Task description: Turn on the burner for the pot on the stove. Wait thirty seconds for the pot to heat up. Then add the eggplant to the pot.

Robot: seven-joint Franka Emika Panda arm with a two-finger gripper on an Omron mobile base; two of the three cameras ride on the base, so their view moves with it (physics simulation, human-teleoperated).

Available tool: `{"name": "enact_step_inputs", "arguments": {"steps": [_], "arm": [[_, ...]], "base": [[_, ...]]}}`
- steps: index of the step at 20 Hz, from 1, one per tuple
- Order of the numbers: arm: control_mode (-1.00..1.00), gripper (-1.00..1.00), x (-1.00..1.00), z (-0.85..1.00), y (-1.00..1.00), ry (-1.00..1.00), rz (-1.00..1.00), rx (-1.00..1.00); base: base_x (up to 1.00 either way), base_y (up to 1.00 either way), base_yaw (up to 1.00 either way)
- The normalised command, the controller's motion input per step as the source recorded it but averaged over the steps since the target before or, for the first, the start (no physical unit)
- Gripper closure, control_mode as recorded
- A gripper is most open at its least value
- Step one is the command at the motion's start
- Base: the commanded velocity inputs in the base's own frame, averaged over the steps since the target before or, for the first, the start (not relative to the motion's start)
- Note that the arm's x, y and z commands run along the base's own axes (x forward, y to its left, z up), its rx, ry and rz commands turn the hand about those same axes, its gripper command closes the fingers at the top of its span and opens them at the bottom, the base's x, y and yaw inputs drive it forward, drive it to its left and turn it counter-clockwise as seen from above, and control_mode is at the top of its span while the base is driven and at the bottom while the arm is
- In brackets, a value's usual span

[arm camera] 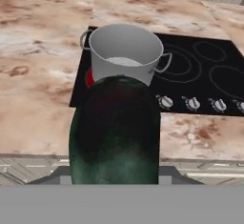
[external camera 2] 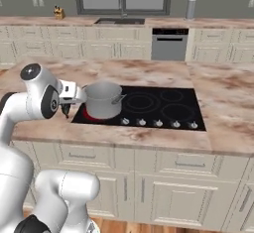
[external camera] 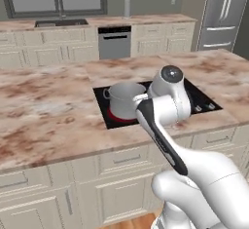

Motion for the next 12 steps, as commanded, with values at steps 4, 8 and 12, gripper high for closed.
{"name": "enact_step_inputs", "arguments": {"steps": [4,8,12], "arm": [[1.0,1.0,0.0,0.0,0.0,0.0,0.0,0.0],[1.0,1.0,0.0,0.0,0.0,0.0,0.0,0.0],[1.0,1.0,0.0,0.0,0.0,0.0,0.0,0.0]], "base": [[0.73,0.0,0.0],[0.53,0.0,0.0],[0.45,-0.06,0.0]]}}
